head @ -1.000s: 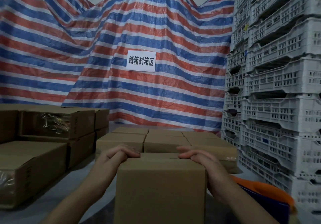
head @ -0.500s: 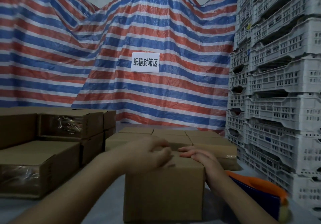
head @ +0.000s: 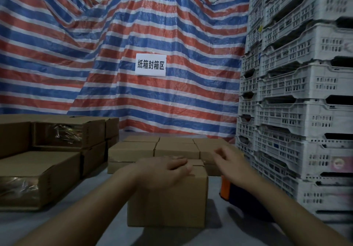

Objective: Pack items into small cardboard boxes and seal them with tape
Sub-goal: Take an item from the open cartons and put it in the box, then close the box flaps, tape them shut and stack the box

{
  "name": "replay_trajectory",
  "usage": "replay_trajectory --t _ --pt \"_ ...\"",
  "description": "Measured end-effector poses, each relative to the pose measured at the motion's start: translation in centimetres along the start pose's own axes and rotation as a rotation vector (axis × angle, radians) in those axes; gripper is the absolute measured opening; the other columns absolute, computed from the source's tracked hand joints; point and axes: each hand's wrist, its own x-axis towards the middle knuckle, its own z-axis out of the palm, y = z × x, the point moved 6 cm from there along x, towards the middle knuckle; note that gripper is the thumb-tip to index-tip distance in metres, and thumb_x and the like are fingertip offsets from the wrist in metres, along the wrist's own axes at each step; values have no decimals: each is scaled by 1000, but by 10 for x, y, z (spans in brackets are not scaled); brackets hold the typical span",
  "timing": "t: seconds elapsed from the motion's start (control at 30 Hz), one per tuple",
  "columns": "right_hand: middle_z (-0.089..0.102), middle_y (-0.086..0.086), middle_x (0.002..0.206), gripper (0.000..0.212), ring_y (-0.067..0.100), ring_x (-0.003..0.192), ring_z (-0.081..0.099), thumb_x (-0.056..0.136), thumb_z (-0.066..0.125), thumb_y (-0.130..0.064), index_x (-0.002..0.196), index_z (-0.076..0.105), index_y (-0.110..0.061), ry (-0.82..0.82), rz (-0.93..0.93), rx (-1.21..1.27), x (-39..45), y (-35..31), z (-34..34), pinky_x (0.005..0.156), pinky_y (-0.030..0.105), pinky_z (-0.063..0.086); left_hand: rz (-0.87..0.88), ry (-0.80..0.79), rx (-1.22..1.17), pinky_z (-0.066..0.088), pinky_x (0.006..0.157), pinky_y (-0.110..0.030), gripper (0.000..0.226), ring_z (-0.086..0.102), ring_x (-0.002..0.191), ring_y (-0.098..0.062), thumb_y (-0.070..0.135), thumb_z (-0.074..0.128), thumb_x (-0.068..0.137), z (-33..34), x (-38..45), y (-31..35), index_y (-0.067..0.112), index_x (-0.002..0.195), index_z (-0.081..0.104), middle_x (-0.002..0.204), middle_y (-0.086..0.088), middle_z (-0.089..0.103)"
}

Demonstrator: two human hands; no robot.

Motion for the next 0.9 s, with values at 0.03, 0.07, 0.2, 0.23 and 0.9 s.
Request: replay_trajectory --t 0.03,0.07,0.2,0.23,0.9 --pt "60 -7 89 24 14 85 60 101 45 -44 89 56 -27 75 -40 -236 -4 5 -13 64 20 41 -9 5 -22 15 114 -44 64 19 146 -11 81 18 88 0 0 0 56 147 20 160 20 19" --pt "60 -5 89 25 15 82 60 99 43 -47 88 54 -27 103 -46 -412 -10 12 -19 63 23 44 -19 7 -49 16 114 -44 61 21 146 -11 78 18 90 -1 -1 -1 55 147 23 160 19 21" --pt "64 -5 88 49 17 84 63 93 37 -70 93 61 -28 -39 168 -711 -34 54 -19 76 32 54 -71 -25 -276 31 102 -36 52 46 124 -7 67 22 97 -6 -2 -1 47 138 47 146 11 48" --pt "60 -7 83 49 16 81 61 92 38 -72 91 62 -29 -74 192 -745 -38 62 -15 74 30 52 -77 -14 -314 33 97 -33 47 50 116 -4 65 25 98 -9 -3 -1 45 130 54 138 12 54" --pt "70 7 59 54 20 54 67 87 62 -64 69 77 -16 215 227 496 43 5 -60 52 30 48 -154 302 -1140 49 78 -27 53 73 89 -10 51 35 102 -28 -5 -34 11 108 68 95 1 77"
